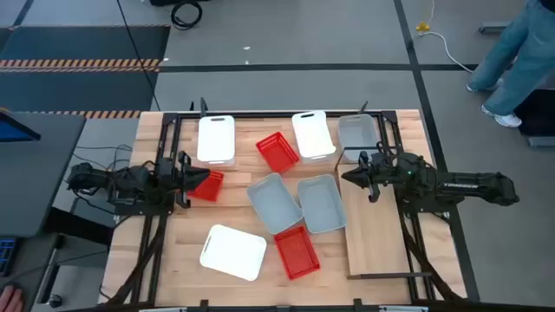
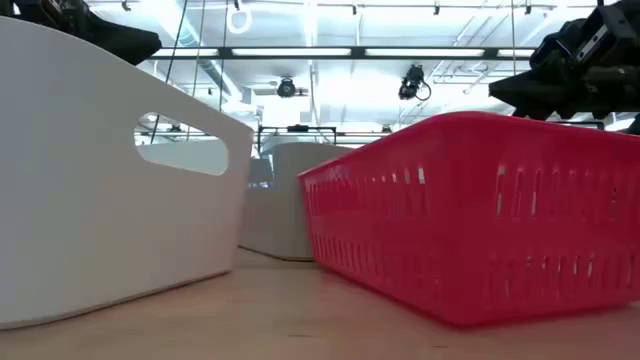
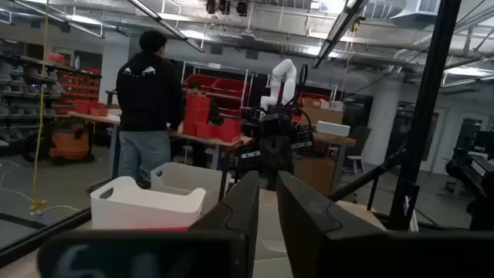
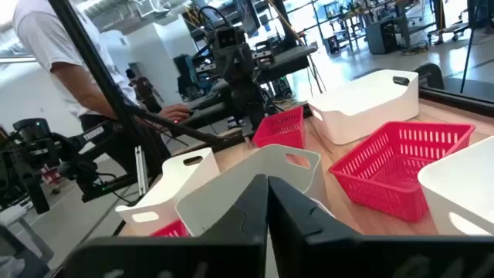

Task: Stack baskets on shelf by color

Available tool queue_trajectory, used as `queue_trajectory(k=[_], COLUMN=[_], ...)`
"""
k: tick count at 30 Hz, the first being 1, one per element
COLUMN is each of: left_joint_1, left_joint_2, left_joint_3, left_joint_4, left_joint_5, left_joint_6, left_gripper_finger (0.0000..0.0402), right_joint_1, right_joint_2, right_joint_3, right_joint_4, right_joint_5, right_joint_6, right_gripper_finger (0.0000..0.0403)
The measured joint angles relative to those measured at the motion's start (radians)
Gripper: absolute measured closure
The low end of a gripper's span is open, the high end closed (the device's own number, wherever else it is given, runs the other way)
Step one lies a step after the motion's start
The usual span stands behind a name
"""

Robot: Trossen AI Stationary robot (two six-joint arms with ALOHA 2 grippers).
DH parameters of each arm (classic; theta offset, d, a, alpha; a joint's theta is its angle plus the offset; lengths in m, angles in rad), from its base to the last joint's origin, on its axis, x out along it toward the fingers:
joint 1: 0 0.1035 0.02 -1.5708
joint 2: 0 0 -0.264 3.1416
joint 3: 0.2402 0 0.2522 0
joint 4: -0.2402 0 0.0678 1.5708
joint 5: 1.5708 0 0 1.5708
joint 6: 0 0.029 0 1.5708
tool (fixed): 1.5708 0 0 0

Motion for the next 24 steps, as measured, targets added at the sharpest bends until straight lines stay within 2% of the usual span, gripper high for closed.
queue_trajectory(k=[24], left_joint_1=[0.0], left_joint_2=[0.0], left_joint_3=[0.0], left_joint_4=[0.0], left_joint_5=[0.0], left_joint_6=[0.0], left_gripper_finger=[0.0347], right_joint_1=[0.0], right_joint_2=[0.0], right_joint_3=[0.0], right_joint_4=[0.0], right_joint_5=[0.0], right_joint_6=[0.0], right_gripper_finger=[0.0391])
